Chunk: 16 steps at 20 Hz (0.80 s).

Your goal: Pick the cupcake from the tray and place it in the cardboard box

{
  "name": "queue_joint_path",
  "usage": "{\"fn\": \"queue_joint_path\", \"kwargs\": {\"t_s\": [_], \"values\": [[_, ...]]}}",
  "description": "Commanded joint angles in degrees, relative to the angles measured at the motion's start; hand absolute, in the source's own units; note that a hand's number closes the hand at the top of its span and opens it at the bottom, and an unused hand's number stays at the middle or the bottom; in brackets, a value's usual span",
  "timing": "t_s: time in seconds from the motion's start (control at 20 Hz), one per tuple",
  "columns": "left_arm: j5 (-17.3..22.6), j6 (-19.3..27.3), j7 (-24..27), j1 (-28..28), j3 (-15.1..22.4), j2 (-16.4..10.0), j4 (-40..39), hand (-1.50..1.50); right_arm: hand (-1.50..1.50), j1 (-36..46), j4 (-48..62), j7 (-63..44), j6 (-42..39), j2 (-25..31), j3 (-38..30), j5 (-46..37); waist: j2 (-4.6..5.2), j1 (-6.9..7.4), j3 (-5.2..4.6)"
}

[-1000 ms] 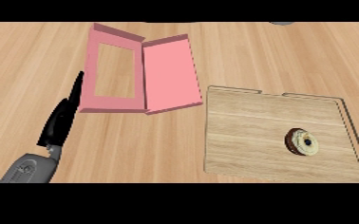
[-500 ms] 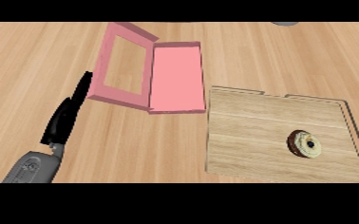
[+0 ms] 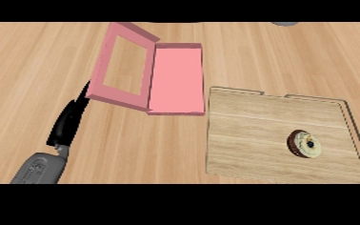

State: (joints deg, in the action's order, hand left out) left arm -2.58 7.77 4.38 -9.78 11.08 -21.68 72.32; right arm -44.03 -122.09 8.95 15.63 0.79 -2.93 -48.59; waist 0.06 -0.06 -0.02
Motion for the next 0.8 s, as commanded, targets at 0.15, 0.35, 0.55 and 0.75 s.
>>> {"fn": "queue_joint_path", "kwargs": {"t_s": [0.15, 0.35, 0.55, 0.75], "values": [[-1.80, -1.56, -2.85, -1.01, -1.68, 1.63, 1.11, 0.00, -1.50, 8.80, 8.12, 0.85, 4.21, -0.75, -2.69, -3.49, -0.06, -0.19, 0.03], [-4.59, -0.13, -5.78, 1.85, -1.08, 3.05, 6.27, 0.00, -1.50, 10.04, 9.83, 3.07, 5.17, 1.22, -5.67, -1.78, -0.12, -0.14, 0.04], [-3.91, -3.47, -3.18, 0.65, -3.37, 2.97, 2.36, 0.00, -1.50, 14.90, 11.36, -2.77, 0.81, 0.52, -2.81, -7.91, -0.03, -0.09, 0.01], [-4.86, -4.06, -1.57, 0.23, -5.10, 4.23, 1.18, 0.00, -1.50, 15.94, 11.46, -5.06, -0.90, -0.17, -2.31, -9.65, -0.05, -0.22, 0.01]]}}
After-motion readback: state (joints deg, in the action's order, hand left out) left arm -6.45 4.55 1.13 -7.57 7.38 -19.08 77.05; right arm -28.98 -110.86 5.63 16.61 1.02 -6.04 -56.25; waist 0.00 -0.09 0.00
